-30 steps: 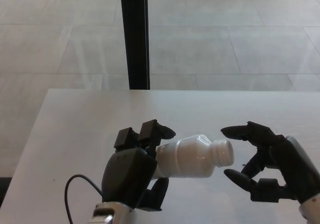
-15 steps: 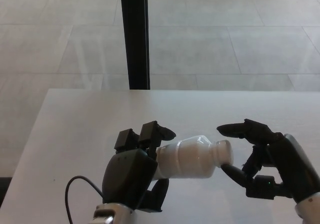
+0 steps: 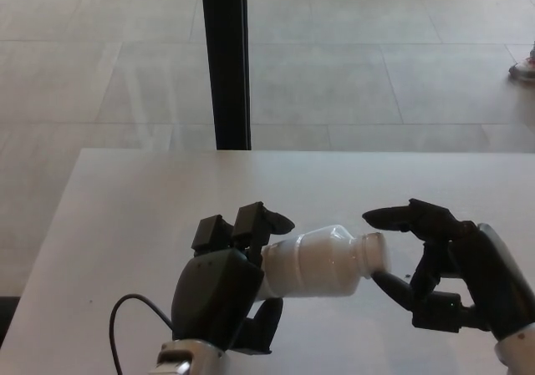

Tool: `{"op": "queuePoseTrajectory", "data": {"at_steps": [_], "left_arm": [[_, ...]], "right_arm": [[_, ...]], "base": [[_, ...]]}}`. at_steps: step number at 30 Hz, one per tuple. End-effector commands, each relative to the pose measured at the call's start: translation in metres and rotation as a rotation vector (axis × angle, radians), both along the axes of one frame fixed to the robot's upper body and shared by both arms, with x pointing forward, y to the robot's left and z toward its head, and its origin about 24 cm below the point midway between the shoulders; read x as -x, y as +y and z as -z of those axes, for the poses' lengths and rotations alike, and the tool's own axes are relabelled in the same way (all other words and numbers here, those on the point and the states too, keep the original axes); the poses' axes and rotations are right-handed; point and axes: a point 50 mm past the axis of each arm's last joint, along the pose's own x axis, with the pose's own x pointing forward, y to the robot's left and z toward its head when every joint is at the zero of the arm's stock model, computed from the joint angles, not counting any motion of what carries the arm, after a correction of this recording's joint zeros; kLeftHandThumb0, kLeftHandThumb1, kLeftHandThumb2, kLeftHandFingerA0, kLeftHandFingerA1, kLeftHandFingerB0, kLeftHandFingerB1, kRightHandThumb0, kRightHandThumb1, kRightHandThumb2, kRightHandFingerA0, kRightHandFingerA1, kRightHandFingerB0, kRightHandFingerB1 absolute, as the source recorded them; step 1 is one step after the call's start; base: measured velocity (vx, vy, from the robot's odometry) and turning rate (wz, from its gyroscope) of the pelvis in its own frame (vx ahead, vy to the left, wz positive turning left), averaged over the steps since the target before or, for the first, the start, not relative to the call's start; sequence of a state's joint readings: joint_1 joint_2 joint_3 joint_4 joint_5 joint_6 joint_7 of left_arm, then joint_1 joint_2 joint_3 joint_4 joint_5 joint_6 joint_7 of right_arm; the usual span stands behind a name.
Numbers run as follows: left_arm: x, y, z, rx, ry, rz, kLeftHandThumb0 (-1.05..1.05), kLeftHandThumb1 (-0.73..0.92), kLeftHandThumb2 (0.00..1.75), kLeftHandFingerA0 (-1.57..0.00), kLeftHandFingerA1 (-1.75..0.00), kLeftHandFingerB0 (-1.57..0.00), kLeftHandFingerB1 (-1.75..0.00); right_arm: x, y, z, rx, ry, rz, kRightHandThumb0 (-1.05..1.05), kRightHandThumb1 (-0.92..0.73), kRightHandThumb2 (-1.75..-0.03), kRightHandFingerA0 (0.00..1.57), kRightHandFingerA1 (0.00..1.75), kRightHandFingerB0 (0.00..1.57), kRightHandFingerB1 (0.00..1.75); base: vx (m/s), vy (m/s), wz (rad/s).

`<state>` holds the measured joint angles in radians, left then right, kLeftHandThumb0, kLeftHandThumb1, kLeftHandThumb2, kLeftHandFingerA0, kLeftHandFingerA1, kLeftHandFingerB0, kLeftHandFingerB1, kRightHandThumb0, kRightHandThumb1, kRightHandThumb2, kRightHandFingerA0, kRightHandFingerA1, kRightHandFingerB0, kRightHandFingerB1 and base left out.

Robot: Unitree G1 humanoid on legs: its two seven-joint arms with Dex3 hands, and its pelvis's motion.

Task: The robot uses its left hand to to lift the bottle kept on the middle of the desk and tilts it towards its right hand. It then uses its right hand to rotate its cap to open it and places the bottle and cap back on the desk

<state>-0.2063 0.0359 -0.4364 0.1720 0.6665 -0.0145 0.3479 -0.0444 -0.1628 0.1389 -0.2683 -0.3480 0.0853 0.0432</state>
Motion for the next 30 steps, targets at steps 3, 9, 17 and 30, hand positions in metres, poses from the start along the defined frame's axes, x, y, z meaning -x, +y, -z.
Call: {"op": "queuePoseTrajectory", "data": {"at_steps": [3, 9, 17, 30], "left_arm": [[-0.0021, 0.0008, -0.0038, -0.002, -0.044, -0.004, 0.14, 0.41, 1.47, -1.01, -1.74, -0.89, -1.46], [-0.0024, 0.0001, -0.0053, -0.017, -0.056, -0.002, 0.20, 0.43, 1.38, -0.91, -1.75, -0.86, -1.50], [-0.0031, -0.0005, -0.0065, -0.023, -0.061, 0.001, 0.20, 0.44, 1.35, -0.89, -1.75, -0.87, -1.47], [-0.0049, -0.0027, -0.0068, -0.013, -0.071, 0.003, 0.16, 0.41, 1.48, -1.02, -1.71, -0.90, -1.41]], "right_arm": [[0.0016, -0.0054, 0.0053, 0.050, 0.026, 0.003, -0.36, -0.64, -0.59, 1.03, 1.32, 0.58, 0.46], [0.0017, -0.0032, 0.0047, 0.062, 0.031, -0.002, -0.36, -0.63, -0.62, 1.00, 1.31, 0.57, 0.44], [0.0011, -0.0012, 0.0041, 0.073, 0.033, 0.001, -0.37, -0.64, -0.59, 1.02, 1.30, 0.55, 0.44], [0.0005, -0.0020, 0.0056, 0.082, -0.003, 0.012, -0.36, -0.67, -0.70, 0.94, 1.64, 0.85, 0.74]], "base": [[0.00, 0.000, 0.00], [0.00, 0.000, 0.00], [0.00, 0.000, 0.00], [0.00, 0.000, 0.00]]}}
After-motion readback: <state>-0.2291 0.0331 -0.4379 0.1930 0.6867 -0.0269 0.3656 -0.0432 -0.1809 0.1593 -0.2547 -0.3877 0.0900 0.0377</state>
